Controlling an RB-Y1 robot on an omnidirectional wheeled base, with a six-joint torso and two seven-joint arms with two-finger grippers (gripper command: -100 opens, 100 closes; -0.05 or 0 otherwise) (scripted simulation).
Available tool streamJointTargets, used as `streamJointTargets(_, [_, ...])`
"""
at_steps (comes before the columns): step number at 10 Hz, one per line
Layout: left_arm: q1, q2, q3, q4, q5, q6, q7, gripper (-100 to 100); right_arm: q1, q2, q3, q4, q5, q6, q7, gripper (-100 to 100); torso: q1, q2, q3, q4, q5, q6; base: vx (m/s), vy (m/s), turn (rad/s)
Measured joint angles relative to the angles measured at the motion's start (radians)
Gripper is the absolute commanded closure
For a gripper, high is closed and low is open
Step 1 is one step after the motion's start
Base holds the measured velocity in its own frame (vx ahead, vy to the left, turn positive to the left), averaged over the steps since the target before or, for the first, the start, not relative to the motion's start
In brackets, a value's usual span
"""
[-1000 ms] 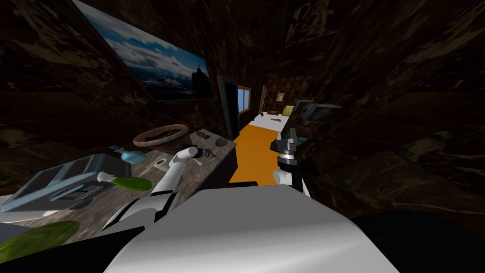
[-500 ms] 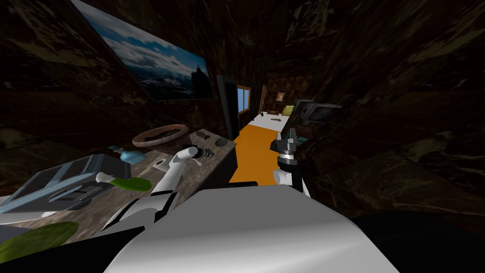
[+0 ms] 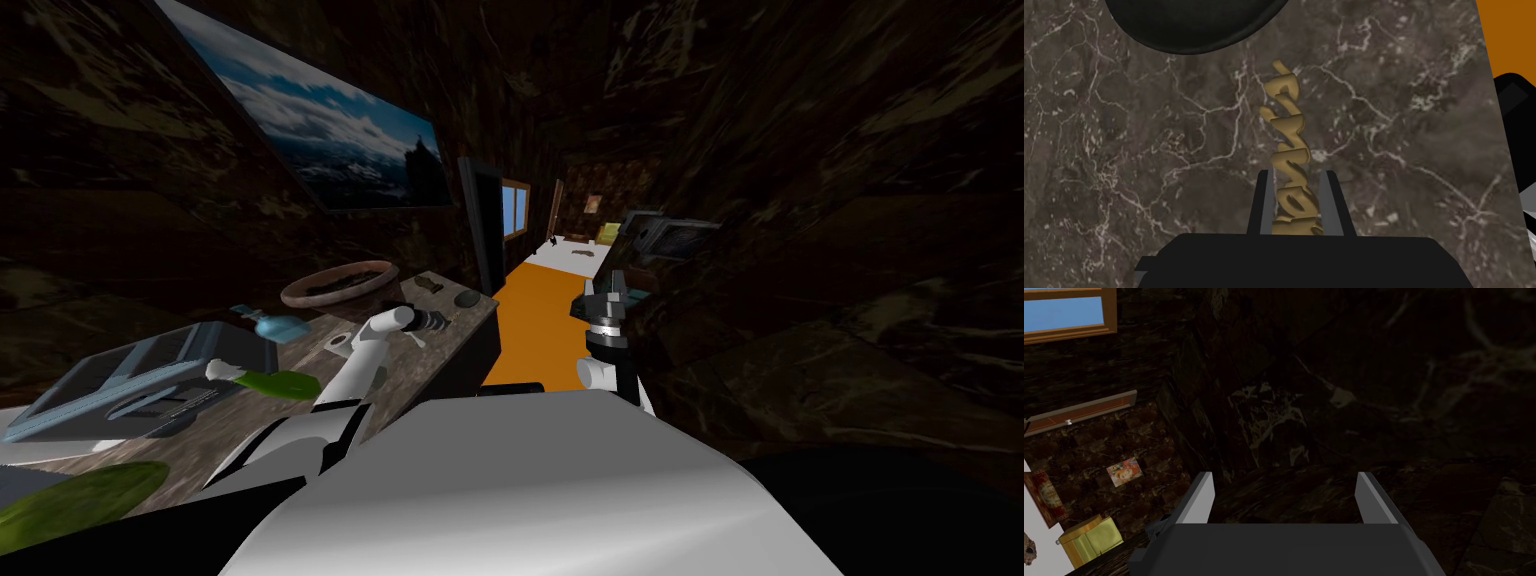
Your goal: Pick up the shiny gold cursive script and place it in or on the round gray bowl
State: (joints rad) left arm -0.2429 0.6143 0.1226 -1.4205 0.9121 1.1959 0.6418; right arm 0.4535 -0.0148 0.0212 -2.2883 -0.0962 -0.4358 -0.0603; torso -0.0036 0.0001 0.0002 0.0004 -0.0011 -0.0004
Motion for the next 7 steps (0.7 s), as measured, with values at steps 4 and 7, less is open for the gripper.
streamJointTargets(4, [-0.008, 0.085, 0.032, -0.057, 0.009, 0.078, 0.031, 100, 0.0, 0.0, 0.0, 0.0, 0.0, 0.0, 0.0, 0, -0.006, 0.001, 0.001, 0.0, -0.002, 0.001, -0.018, -0.132, -0.046])
streamJointTargets(7, [-0.048, 0.154, 0.049, -0.067, 0.017, 0.137, 0.049, 100, 0.0, 0.0, 0.0, 0.0, 0.0, 0.0, 0.0, 0, -0.007, 0.001, 0.001, 0.001, -0.003, 0.001, -0.008, -0.13, -0.025])
